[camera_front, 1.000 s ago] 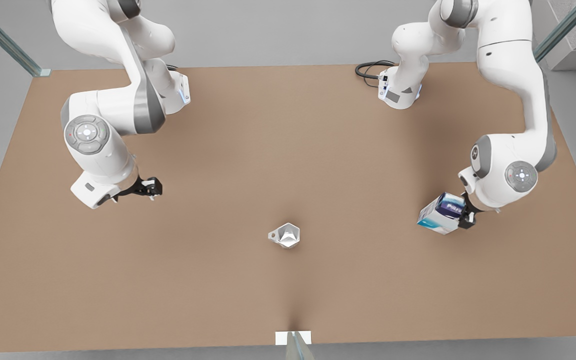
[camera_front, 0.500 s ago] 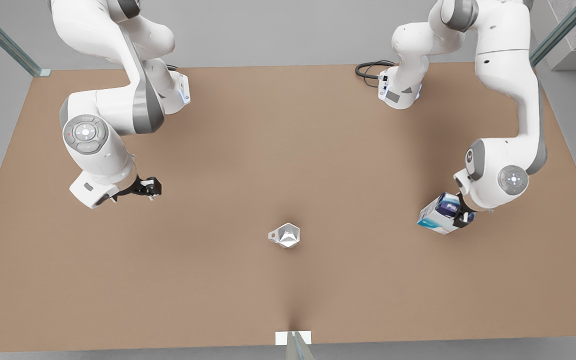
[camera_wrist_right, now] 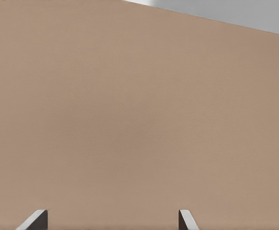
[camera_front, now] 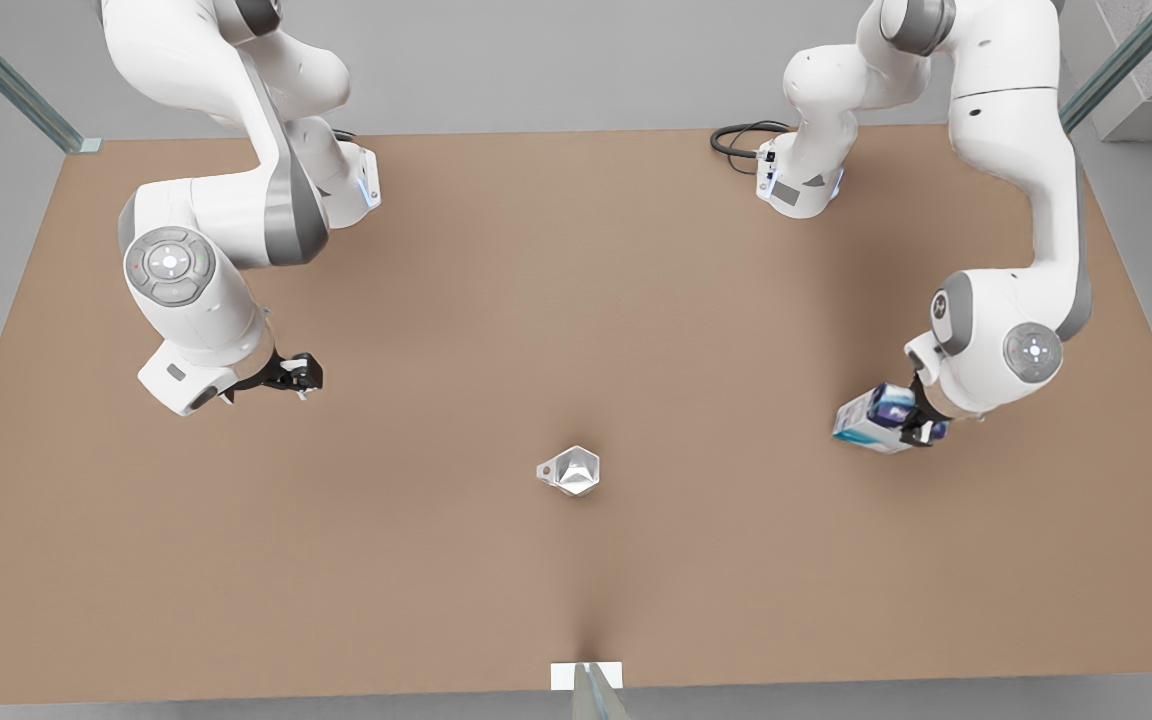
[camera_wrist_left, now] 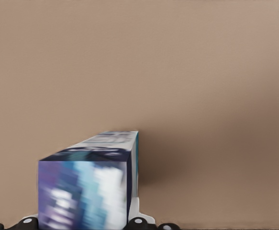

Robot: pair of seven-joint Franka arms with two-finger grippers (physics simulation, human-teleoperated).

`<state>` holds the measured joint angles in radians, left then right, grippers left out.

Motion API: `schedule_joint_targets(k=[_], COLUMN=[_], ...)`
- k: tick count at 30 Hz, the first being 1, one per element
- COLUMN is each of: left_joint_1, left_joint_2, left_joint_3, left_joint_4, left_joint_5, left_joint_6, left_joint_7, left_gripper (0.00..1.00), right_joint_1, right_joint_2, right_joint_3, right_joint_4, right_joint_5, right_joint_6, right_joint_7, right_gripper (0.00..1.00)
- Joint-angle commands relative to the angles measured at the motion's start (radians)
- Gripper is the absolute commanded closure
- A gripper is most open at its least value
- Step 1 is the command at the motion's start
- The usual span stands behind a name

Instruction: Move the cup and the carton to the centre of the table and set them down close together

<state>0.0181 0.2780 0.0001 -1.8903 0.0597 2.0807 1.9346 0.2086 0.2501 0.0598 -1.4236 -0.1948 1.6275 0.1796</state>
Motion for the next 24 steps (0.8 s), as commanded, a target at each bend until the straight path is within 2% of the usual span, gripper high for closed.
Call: schedule_joint_targets(k=[1,5,9,15,21,24], left_joint_1=[0.000,-0.026,-0.288,-0.570,-0.733,-0.787], left_joint_2=[-0.005,-0.057,-0.045,0.067,0.170,0.244], left_joint_3=[0.000,-0.006,-0.002,-0.003,-0.006,-0.006], left_joint_4=[0.000,0.002,0.037,0.184,0.284,0.382], left_joint_5=[0.051,0.011,0.000,-0.037,-0.115,-0.141], left_joint_6=[-0.010,-0.060,-0.074,-0.126,-0.108,-0.107], left_joint_7=[0.000,-0.013,-0.324,-0.761,-0.842,-0.893], left_gripper=[0.37,0.37,0.37,0.37,0.38,0.37], right_joint_1=[0.000,0.000,0.000,0.000,0.000,0.000], right_joint_2=[0.000,0.000,0.000,0.000,0.000,0.000], right_joint_3=[0.000,0.000,0.000,0.000,0.000,0.000], right_joint_4=[0.000,0.000,0.000,0.000,0.000,0.000], right_joint_5=[0.000,0.000,0.000,0.000,0.000,0.000], right_joint_6=[0.000,0.000,0.000,-0.002,-0.003,-0.003], right_joint_7=[0.000,0.000,0.000,0.000,0.000,0.000], right_gripper=[0.00,0.00,0.00,0.00,0.00,0.00])
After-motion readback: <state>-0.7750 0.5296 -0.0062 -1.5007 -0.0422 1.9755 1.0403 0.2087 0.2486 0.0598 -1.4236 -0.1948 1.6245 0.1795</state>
